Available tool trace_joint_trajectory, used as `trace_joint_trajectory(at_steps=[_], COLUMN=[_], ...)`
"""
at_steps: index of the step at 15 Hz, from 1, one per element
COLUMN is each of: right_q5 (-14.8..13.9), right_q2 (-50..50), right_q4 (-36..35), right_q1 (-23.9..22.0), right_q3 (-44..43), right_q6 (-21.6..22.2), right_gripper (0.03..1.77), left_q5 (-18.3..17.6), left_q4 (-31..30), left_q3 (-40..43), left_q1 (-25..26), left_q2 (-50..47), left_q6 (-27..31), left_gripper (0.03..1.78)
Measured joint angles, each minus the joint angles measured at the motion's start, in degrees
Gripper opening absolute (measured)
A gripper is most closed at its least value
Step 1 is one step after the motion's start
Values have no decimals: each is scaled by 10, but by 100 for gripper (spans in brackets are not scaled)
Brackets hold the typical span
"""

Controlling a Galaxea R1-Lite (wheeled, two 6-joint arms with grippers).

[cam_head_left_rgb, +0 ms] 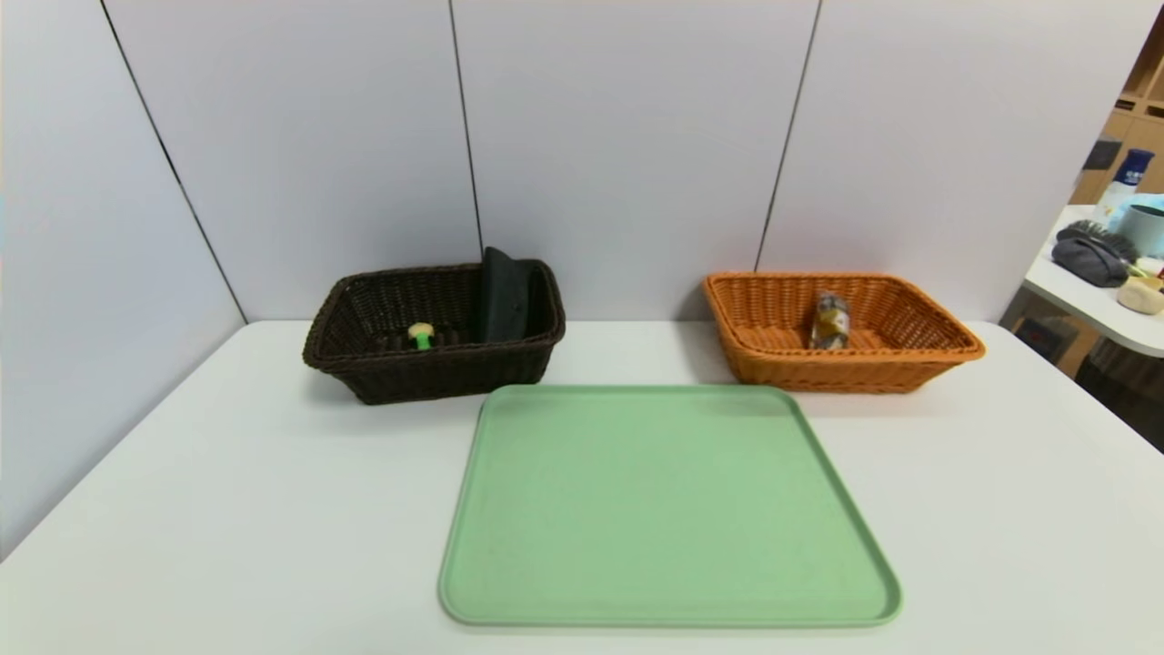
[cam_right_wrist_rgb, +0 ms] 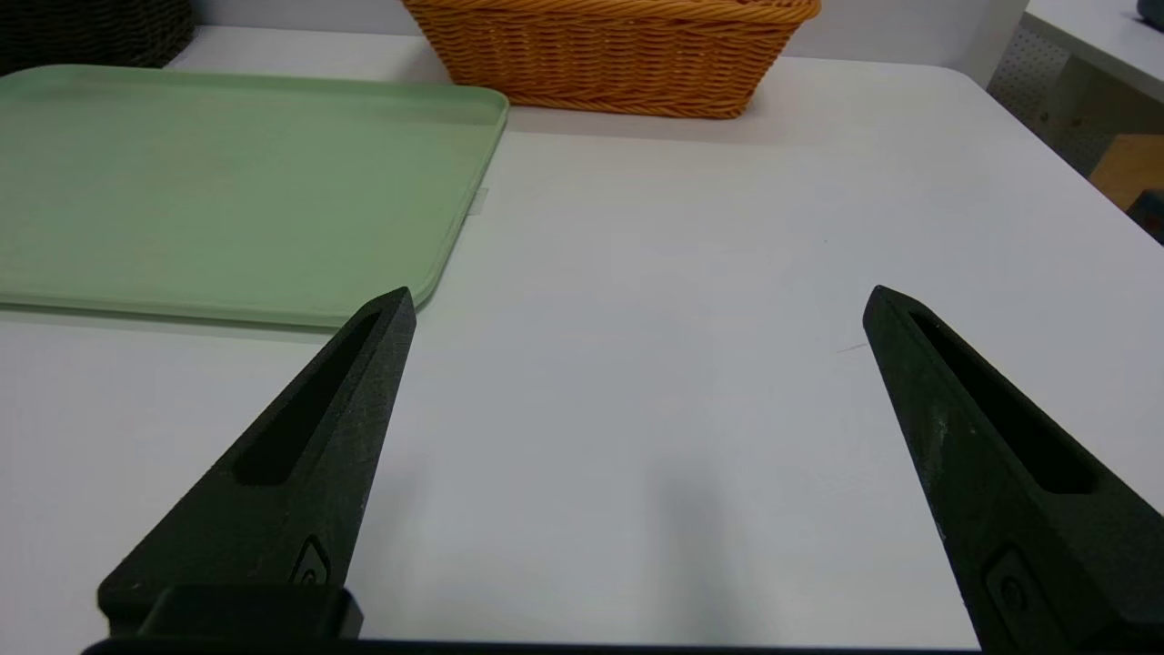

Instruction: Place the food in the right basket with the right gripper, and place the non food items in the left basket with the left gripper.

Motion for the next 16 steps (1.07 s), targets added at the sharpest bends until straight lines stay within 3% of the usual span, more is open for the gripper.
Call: trace_joint_trajectory(at_steps=[13, 16], right_q5=[0, -12], right_q2=[0, 0], right_q4=[0, 0], right_q1=[0, 0], right_q3=[0, 0], right_q6=[-3, 8], right_gripper=[170, 170], left_q5=[0, 0], left_q4=[0, 0], left_q3=[0, 0], left_q1=[0, 0], left_q2=[0, 0], left_q6=[0, 0], left_gripper=[169, 169])
